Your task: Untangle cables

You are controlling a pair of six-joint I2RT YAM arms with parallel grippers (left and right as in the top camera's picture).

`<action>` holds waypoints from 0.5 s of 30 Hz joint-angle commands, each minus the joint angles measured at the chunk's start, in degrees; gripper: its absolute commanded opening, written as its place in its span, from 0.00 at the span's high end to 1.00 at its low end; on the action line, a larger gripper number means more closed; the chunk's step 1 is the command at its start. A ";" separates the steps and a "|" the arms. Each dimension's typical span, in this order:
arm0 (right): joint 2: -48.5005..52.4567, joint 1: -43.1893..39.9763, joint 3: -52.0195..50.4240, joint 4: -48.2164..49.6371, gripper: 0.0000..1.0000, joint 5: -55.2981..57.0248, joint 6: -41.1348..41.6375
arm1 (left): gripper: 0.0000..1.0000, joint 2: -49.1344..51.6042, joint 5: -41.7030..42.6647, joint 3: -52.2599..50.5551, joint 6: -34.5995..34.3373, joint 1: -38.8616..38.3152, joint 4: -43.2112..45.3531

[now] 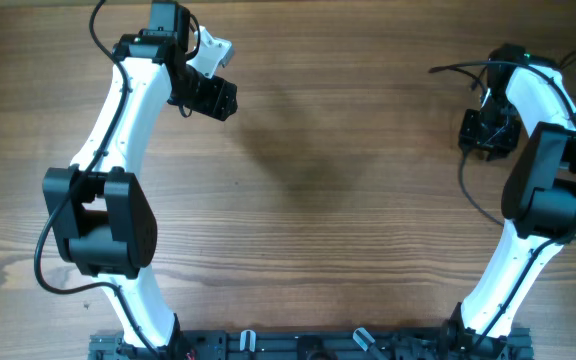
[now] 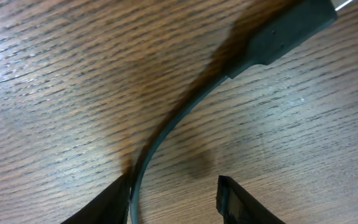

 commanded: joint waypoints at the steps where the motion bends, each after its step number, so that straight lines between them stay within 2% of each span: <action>1: 0.61 -0.90 -0.92 0.17 0.52 2.51 1.11 | 0.25 0.74 1.16 -0.09 1.25 0.15 -0.07; 9: 0.61 -4.83 -6.56 4.31 0.52 2.67 2.45 | 0.25 0.74 1.16 -0.09 1.27 0.15 -0.04; 15: 0.61 -8.35 -6.88 4.70 0.52 3.13 2.62 | 0.25 0.72 1.16 -0.09 1.27 0.15 -0.07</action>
